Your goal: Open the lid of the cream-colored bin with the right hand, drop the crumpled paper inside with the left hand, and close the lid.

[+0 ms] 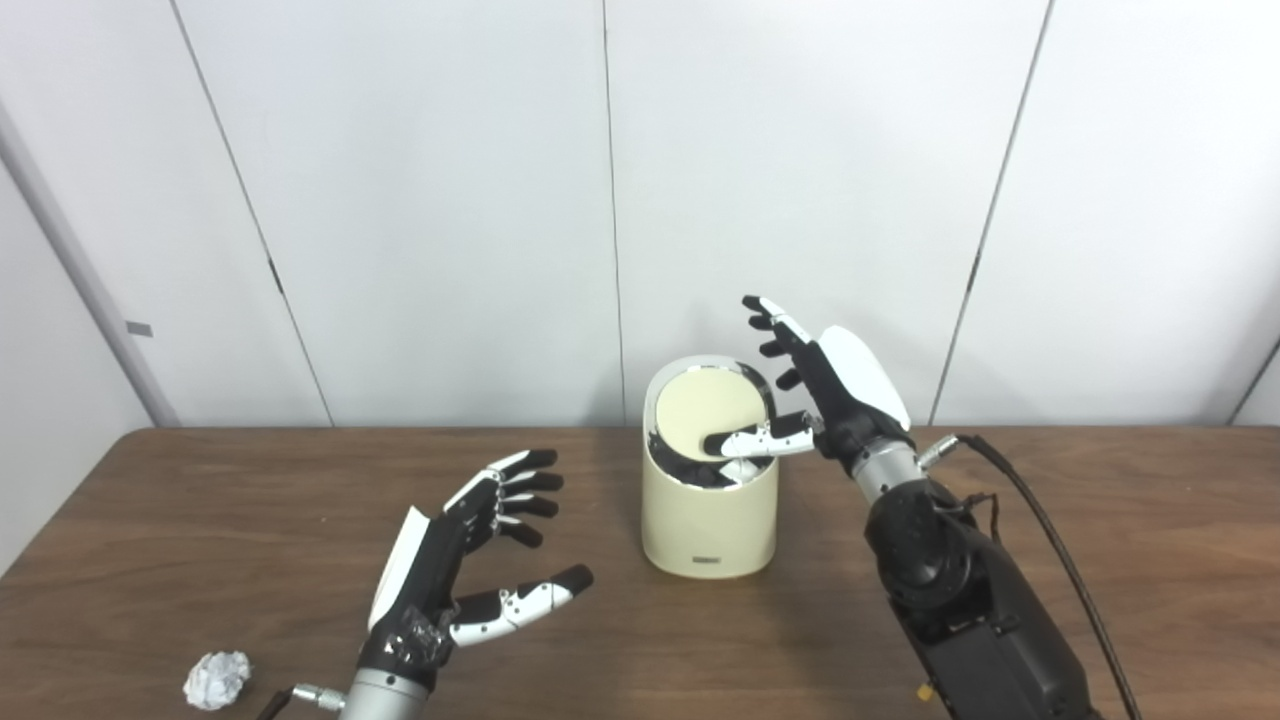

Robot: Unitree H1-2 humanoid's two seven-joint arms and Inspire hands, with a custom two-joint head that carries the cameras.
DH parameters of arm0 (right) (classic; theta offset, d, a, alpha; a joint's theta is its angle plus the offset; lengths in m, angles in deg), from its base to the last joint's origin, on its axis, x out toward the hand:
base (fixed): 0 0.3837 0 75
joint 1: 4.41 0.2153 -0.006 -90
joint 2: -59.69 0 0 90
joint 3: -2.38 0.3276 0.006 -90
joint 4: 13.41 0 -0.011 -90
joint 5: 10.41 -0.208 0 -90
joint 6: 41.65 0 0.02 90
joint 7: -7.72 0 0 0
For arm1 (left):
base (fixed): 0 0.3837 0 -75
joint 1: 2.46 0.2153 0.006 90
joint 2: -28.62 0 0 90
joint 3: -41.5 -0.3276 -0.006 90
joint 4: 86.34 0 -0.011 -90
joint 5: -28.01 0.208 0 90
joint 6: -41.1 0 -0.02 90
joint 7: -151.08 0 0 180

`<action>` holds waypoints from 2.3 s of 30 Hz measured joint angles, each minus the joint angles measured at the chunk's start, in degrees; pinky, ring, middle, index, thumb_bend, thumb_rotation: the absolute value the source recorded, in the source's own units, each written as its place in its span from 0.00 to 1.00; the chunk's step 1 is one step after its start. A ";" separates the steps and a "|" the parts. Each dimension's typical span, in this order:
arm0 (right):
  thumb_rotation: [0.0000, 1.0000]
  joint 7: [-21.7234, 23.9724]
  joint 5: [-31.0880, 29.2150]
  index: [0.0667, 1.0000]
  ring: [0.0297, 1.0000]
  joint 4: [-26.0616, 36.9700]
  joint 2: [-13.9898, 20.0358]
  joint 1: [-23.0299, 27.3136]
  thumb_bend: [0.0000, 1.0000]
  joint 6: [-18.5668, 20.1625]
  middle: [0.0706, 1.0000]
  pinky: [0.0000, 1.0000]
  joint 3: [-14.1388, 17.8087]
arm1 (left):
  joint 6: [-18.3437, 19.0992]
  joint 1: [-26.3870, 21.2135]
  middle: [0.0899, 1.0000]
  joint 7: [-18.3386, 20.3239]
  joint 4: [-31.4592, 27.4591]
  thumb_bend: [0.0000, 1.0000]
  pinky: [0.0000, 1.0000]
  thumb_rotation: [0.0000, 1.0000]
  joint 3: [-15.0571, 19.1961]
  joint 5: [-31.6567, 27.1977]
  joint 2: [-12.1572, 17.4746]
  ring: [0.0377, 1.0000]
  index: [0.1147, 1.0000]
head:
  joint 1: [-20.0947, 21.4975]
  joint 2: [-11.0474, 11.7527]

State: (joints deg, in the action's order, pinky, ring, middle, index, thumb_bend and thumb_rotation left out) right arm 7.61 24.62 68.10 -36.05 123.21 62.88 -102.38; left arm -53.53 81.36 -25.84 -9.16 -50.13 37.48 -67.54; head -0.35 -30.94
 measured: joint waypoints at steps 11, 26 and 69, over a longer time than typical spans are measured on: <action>0.08 1.32 5.09 0.90 0.81 1.90 0.75 1.02 0.80 3.58 0.90 0.62 -2.82 | 0.81 0.01 0.74 0.21 -0.41 0.72 0.58 0.17 -0.09 -0.25 0.05 0.68 0.80 | 0.09 -0.18; 0.48 2.40 -5.58 0.90 0.79 6.85 0.36 -6.52 0.65 4.48 0.87 0.62 5.82 | 0.94 0.03 0.74 1.07 -0.42 0.72 0.58 0.17 -0.13 -0.23 0.33 0.68 0.80 | 0.00 -0.17; 0.48 8.66 -22.56 0.95 0.83 15.81 8.32 -26.77 0.91 -9.63 0.94 0.64 12.96 | 1.10 0.40 0.73 -3.10 -1.55 0.76 0.57 0.22 -2.82 16.02 -4.37 0.67 0.78 | -33.75 6.07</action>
State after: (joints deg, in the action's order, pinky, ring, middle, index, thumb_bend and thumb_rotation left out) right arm 16.28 2.06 83.91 -27.73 96.44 53.25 -89.42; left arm -52.43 81.76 -28.95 -10.71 -52.95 53.49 -71.91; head -34.10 -24.87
